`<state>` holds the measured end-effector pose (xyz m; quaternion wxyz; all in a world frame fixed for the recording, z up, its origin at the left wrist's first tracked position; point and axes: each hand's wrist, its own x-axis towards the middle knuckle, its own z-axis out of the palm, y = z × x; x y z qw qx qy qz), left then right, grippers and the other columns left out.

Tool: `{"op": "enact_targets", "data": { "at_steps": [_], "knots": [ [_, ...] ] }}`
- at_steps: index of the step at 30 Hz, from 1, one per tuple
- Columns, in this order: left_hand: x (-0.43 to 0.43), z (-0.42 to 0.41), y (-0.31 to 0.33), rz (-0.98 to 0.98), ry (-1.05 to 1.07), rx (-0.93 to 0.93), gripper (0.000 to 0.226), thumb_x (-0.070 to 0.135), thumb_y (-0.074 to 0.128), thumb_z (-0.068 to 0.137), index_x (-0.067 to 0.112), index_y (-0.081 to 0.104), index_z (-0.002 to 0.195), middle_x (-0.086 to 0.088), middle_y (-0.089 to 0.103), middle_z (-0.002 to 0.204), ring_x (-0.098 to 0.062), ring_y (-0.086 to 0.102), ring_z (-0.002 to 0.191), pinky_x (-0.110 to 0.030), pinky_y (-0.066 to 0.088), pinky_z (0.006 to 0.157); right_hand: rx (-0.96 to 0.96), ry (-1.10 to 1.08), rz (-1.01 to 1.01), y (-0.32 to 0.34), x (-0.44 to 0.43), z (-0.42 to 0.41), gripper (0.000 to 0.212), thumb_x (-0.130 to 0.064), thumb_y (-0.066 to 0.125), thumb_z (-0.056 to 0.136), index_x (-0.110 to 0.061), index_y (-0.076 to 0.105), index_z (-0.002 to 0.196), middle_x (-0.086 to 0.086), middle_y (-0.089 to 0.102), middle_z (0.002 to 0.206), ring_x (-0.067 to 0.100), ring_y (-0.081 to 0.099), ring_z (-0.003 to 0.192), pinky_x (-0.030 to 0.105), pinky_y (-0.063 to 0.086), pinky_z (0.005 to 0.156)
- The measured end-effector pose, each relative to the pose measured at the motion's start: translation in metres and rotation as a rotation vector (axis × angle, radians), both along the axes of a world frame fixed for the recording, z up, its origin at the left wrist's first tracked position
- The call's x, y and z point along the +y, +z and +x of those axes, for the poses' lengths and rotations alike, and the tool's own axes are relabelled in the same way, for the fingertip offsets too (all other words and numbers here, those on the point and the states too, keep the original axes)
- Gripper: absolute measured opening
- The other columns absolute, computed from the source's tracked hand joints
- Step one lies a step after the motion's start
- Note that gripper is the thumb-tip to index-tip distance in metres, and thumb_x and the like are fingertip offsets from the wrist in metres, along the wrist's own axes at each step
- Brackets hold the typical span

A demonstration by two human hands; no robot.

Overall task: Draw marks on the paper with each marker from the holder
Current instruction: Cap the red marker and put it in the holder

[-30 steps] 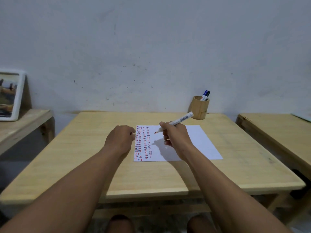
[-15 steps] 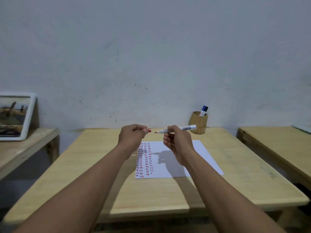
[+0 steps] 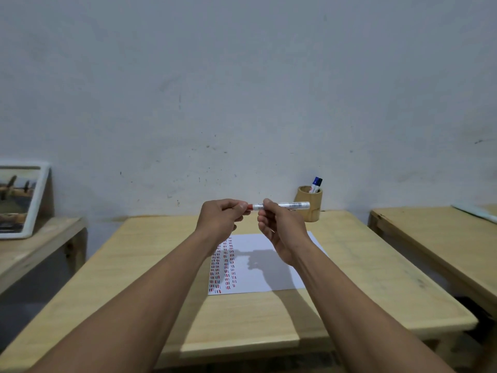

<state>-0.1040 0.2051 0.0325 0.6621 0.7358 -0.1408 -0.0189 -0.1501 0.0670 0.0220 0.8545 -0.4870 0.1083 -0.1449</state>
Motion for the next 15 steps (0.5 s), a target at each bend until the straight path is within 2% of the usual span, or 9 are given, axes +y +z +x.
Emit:
{"op": "enact_targets", "data": {
  "at_steps": [4,6,8,10,12,13,14,15],
  "knots": [
    [-0.004,0.003,-0.001,-0.001,0.05,-0.038,0.012,0.022,0.068,0.095,0.019,0.079,0.091,-0.001,0.079,0.093,-0.013,0.065,0.082,-0.035,0.054,0.078,0.045,-0.028,0.023,0.001,0.001,0.0,0.015,-0.017,0.071,0.095,-0.005,0.07,0.086,0.004,0.066,0.07,0.01,0.063,0.06,0.019,0.056,0.051],
    [-0.009,0.003,-0.002,0.021,0.088,-0.092,0.012,0.025,0.07,0.093,0.022,0.08,0.087,0.002,0.08,0.087,-0.011,0.066,0.078,-0.038,0.055,0.084,0.074,-0.068,0.127,0.003,0.003,0.004,0.015,-0.013,0.07,0.095,0.002,0.069,0.098,0.008,0.066,0.076,0.013,0.064,0.065,0.019,0.058,0.051],
    [-0.017,0.0,0.0,0.052,0.145,-0.169,0.016,0.027,0.071,0.092,0.028,0.079,0.079,0.006,0.079,0.082,-0.012,0.068,0.08,-0.032,0.053,0.081,0.095,-0.162,0.195,0.006,0.007,0.009,0.026,-0.008,0.07,0.094,0.008,0.065,0.113,0.01,0.066,0.079,0.012,0.065,0.062,0.019,0.057,0.048],
    [-0.026,-0.004,0.005,0.075,0.197,-0.223,0.017,0.027,0.07,0.092,0.028,0.079,0.078,0.008,0.078,0.079,-0.013,0.069,0.081,-0.021,0.049,0.072,0.094,-0.291,0.14,0.009,0.007,0.015,0.047,-0.008,0.072,0.091,0.006,0.054,0.132,0.01,0.069,0.082,0.007,0.066,0.054,0.019,0.054,0.045],
    [-0.034,-0.006,0.011,0.097,0.221,-0.257,0.017,0.026,0.069,0.092,0.027,0.08,0.079,0.013,0.075,0.074,-0.012,0.068,0.08,-0.012,0.043,0.063,0.06,-0.366,0.043,0.009,0.002,0.019,0.077,-0.011,0.071,0.092,-0.012,0.026,0.154,0.005,0.07,0.079,0.004,0.065,0.05,0.02,0.052,0.047],
    [-0.037,-0.006,0.013,0.105,0.227,-0.274,0.018,0.026,0.069,0.092,0.027,0.079,0.078,0.015,0.073,0.071,-0.012,0.066,0.077,-0.009,0.041,0.059,0.052,-0.372,-0.022,0.011,0.001,0.017,0.082,-0.012,0.068,0.093,-0.022,0.017,0.157,0.002,0.069,0.076,0.004,0.064,0.049,0.022,0.051,0.049],
    [-0.041,-0.006,0.015,0.11,0.234,-0.29,0.018,0.026,0.069,0.092,0.027,0.079,0.077,0.015,0.072,0.069,-0.011,0.064,0.072,-0.006,0.038,0.056,0.055,-0.359,-0.105,0.012,-0.002,0.016,0.073,-0.015,0.065,0.095,-0.022,0.024,0.155,0.002,0.068,0.073,0.006,0.061,0.048,0.023,0.05,0.049],
    [-0.044,-0.004,0.017,0.107,0.241,-0.302,0.018,0.026,0.069,0.092,0.025,0.079,0.077,0.013,0.072,0.068,-0.008,0.061,0.067,-0.006,0.038,0.054,0.076,-0.336,-0.199,0.014,-0.006,0.014,0.055,-0.018,0.062,0.097,-0.017,0.039,0.147,0.003,0.068,0.073,0.008,0.059,0.048,0.025,0.048,0.048]
  ]
}}
